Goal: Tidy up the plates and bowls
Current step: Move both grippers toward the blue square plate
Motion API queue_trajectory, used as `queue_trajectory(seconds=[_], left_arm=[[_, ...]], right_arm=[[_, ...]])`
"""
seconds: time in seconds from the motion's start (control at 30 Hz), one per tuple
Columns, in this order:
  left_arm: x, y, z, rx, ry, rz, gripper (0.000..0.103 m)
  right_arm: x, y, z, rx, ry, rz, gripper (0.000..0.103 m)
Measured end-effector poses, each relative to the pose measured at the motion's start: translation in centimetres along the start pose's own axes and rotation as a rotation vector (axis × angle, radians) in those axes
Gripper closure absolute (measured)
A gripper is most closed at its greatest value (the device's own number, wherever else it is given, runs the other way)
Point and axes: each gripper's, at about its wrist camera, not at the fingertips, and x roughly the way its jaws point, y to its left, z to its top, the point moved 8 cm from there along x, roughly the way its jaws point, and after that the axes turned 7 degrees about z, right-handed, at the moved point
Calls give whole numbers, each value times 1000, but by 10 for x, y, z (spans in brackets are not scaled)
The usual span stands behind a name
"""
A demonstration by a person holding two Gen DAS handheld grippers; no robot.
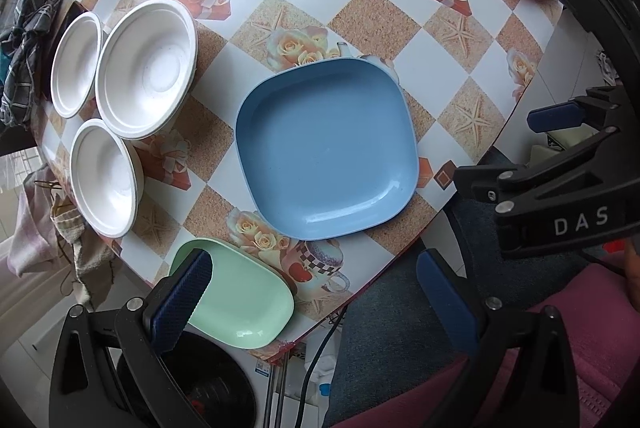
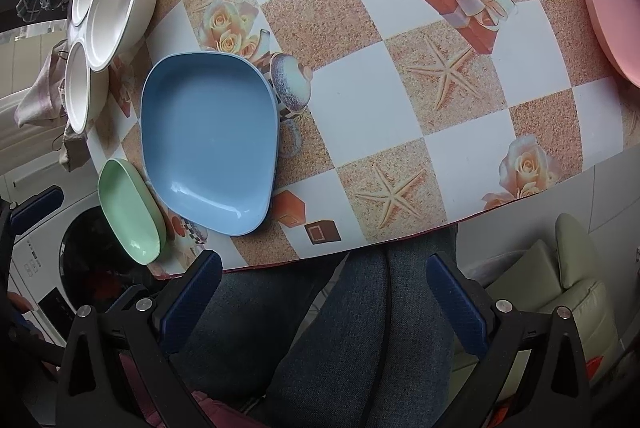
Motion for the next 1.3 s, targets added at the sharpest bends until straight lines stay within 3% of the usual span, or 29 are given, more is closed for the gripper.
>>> queue_trajectory(seconds=[0.57, 1.3], left_arm=[[4, 4, -1, -2, -3, -4, 1], [11, 11, 0, -27, 2, 16, 1]], right_arm=[[4, -5, 3, -14, -20, 13, 0], [10, -6, 5, 3, 17, -5, 0]])
